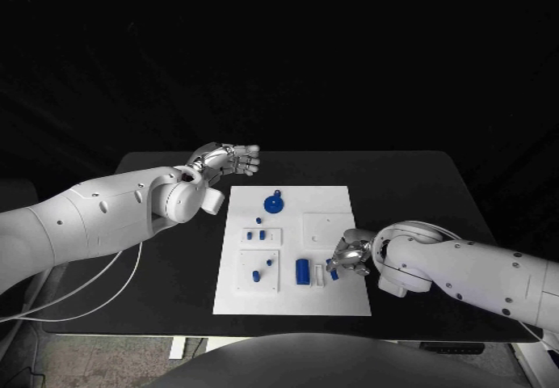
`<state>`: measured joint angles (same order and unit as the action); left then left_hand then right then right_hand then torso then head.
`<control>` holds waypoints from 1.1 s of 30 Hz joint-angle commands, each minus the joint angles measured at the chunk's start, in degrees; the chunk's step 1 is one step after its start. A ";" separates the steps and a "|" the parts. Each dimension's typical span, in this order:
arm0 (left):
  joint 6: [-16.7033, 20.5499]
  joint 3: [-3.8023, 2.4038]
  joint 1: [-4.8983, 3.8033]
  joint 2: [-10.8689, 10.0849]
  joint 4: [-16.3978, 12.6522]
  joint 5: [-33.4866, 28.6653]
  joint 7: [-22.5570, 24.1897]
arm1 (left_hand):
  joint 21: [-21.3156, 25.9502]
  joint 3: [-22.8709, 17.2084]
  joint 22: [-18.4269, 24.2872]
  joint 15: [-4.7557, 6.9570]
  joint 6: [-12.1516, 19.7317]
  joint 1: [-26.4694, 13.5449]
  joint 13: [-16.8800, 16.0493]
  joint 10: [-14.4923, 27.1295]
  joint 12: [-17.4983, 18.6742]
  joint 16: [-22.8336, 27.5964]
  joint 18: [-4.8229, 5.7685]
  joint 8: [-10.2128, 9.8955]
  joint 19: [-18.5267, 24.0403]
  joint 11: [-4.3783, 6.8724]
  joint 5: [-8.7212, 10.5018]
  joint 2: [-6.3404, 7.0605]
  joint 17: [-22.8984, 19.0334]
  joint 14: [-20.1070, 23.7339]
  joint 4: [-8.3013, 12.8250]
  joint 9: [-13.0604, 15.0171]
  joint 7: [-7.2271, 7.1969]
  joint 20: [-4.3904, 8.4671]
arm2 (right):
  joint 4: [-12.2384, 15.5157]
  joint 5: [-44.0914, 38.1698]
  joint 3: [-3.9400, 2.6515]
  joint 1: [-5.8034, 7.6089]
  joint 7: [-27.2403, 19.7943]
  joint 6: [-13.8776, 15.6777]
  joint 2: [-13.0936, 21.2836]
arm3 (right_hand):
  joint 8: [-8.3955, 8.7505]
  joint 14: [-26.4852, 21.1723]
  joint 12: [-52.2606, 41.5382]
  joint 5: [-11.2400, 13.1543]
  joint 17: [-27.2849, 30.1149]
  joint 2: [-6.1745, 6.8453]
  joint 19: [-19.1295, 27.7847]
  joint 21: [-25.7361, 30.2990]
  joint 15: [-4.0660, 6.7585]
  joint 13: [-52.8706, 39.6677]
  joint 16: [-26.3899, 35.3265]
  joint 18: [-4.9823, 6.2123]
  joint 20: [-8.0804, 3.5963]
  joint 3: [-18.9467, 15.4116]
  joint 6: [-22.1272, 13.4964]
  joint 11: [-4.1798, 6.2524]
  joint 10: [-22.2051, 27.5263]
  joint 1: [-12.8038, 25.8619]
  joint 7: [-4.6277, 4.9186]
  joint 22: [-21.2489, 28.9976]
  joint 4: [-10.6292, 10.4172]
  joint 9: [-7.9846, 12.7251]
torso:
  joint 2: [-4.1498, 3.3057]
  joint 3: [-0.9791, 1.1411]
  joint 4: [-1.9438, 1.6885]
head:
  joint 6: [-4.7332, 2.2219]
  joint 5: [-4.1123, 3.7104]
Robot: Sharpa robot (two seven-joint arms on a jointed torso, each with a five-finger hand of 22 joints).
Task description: Assemble the parts on the task board
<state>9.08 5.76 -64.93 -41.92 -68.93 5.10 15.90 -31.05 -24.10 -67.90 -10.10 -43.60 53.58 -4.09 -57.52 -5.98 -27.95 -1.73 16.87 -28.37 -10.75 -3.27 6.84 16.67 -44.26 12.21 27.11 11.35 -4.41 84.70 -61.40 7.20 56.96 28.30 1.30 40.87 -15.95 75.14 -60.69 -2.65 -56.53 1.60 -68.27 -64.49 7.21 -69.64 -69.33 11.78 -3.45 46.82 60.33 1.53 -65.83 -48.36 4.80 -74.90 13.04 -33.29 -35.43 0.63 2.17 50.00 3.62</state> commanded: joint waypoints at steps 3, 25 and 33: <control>-1.00 -0.02 -0.04 0.27 -0.19 0.18 0.34 | 0.30 0.31 -0.10 -0.32 0.32 -0.54 0.01 0.33 -0.18 0.33 -0.98 0.34 0.00 0.03 0.10 -0.19 0.10 0.18 -0.08 -0.09 -0.01 -0.24 | -1.57 -2.17 0.02 -1.15 0.32 0.74 -1.78 | -0.22 -0.08 -0.19 -0.17 0.03 -0.33 -0.03 -0.23 0.18 0.07 0.19 3.22 0.26 0.30 0.28 -0.07 -0.42 -0.11 0.08 -0.90 0.20 -0.34 | -0.02 -0.02 -0.01 | 0.00 0.08; -1.57 -0.02 -0.05 0.00 -0.46 0.16 0.01 | 0.39 0.44 -0.17 -0.33 0.42 -0.84 0.01 0.40 -0.18 0.44 -0.99 0.36 -0.01 0.01 0.13 -0.26 0.22 0.21 -0.26 -0.13 0.01 -0.24 | -4.69 -2.30 0.07 -2.27 0.22 1.01 -3.99 | -0.18 -0.06 -0.16 -0.20 0.03 -0.38 -0.10 -0.26 0.19 0.07 0.19 3.22 0.27 0.34 0.27 -0.07 -0.45 -0.12 0.08 -0.88 0.47 -0.29 | 0.02 -0.01 0.09 | 0.00 0.28; -1.93 -0.02 -0.05 -0.07 -0.45 0.17 -0.15 | 0.40 0.47 -0.19 -0.33 0.43 -0.90 0.02 0.41 -0.18 0.47 -0.99 0.38 -0.02 0.01 0.13 -0.26 0.25 0.22 -0.30 -0.13 0.01 -0.24 | -4.22 -0.63 0.07 -2.35 -0.09 0.34 -4.31 | -0.18 -0.05 -0.15 -0.18 0.04 -0.37 -0.15 -0.27 0.17 0.07 0.19 3.22 0.32 0.13 0.31 -0.09 -0.48 0.23 0.11 -0.86 0.40 -0.26 | 0.03 0.00 0.07 | 0.00 0.18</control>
<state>8.32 5.79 -64.93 -42.00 -69.24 5.10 15.59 -30.82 -23.94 -68.04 -10.11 -43.60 53.22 -4.09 -57.52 -5.98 -27.72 -1.74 17.03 -28.37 -10.75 -3.27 6.48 16.84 -44.26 12.05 27.04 11.35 -4.40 80.34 -62.86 7.25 54.72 28.59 2.57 36.64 -15.95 75.22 -60.68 -2.66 -56.53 1.75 -68.27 -64.49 7.13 -69.64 -69.33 11.83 -3.44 46.96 60.26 1.54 -65.85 -48.21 4.72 -74.90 13.21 -33.30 -35.39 0.63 2.25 50.00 3.87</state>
